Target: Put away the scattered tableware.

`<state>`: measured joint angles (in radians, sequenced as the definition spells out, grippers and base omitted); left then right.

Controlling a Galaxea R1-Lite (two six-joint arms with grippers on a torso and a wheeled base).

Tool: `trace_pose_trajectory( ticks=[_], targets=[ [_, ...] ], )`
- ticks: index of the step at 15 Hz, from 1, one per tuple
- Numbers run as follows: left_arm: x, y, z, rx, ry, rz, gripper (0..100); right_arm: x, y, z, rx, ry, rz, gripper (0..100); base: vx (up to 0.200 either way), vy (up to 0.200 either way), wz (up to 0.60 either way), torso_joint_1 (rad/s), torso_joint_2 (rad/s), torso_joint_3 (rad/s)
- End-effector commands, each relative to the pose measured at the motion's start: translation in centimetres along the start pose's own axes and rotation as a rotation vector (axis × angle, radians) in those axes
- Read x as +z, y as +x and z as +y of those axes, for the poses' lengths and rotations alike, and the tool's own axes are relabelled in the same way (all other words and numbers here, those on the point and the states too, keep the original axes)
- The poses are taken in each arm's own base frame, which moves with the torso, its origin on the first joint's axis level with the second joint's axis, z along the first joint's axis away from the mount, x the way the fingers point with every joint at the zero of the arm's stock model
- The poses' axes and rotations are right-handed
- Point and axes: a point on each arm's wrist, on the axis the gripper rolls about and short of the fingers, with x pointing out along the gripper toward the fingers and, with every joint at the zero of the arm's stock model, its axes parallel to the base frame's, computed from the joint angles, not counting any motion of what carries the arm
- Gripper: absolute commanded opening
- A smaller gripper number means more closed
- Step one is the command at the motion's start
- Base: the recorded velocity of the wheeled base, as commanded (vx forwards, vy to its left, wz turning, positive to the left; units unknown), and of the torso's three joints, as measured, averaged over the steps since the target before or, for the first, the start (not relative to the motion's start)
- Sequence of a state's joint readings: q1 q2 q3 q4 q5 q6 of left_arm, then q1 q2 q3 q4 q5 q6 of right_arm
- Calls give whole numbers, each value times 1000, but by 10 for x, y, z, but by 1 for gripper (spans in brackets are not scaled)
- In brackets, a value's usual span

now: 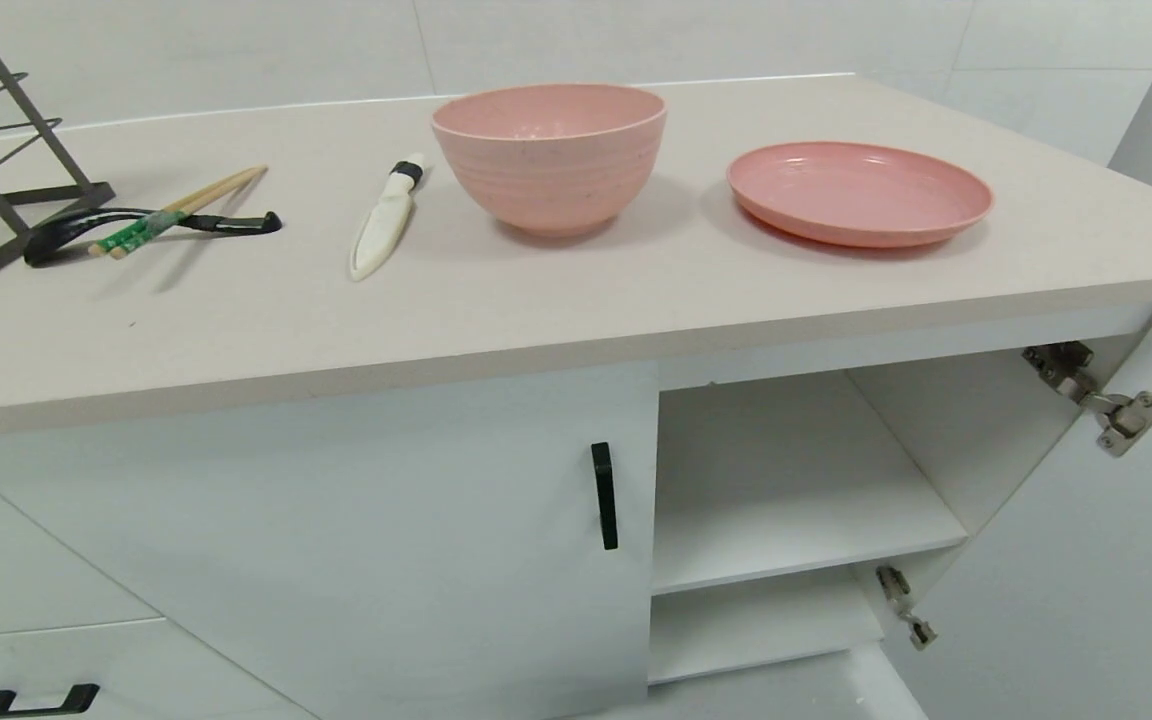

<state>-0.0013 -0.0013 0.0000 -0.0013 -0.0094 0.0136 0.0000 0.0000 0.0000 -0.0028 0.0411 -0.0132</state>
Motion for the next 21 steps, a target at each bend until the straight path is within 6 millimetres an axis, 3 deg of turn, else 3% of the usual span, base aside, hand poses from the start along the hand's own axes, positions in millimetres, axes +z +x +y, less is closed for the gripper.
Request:
trace_pose_trajectory(
  ticks=[1,6,11,21],
  targets=[
    [0,0,0,0,0,1,100,0,0,0,0,-1,0,100,0,0,0,0,0,0],
    [0,0,0,0,0,1,100,0,0,0,0,1,0,100,0,0,0,9,-11,-6],
    [0,0,0,0,0,1,100,0,0,0,0,1,0,100,0,0,0,203,-115,-101],
    [0,0,0,0,0,1,100,0,0,0,0,1,0,100,0,0,0,201,-524,-198]
  ],
)
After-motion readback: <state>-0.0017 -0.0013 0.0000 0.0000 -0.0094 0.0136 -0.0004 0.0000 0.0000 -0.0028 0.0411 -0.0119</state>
